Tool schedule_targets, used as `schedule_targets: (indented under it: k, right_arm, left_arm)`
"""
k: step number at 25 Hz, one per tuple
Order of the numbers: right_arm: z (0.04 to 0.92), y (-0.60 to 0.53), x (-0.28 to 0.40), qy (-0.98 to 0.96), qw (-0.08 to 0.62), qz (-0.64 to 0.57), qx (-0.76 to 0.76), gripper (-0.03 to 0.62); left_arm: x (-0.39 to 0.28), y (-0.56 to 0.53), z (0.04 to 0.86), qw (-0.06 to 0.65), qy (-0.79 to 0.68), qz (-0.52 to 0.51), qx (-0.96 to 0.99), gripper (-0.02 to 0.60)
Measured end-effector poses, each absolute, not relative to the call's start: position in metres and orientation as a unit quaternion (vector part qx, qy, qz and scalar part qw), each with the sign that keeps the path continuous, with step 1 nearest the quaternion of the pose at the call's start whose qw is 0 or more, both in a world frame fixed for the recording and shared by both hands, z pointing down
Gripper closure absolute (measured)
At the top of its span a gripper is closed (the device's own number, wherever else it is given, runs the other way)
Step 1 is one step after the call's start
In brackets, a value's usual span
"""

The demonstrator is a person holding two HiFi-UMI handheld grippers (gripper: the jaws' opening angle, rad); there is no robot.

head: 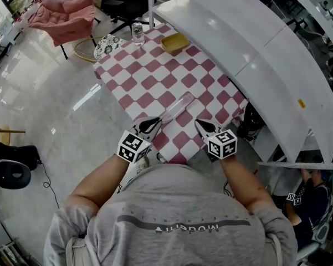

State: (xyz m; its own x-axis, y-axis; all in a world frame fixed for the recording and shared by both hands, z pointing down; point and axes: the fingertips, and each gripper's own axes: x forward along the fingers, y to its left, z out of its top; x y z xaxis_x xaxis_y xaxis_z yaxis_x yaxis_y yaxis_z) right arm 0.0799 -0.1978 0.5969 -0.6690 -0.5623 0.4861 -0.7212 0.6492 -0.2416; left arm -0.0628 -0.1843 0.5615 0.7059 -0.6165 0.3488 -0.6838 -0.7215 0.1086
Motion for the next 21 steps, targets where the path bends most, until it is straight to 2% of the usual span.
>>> schedule_targets:
  k: [21]
  right_arm:
    - [0.5915, -0.1999, 0.0758, -0.892, 0.198, 0.201, 0.352, 0.571]
  left_arm:
    - [-0.0623, -0.1881, 0.5536, 0.114, -0.354, 0.140, 0.918, 0.541]
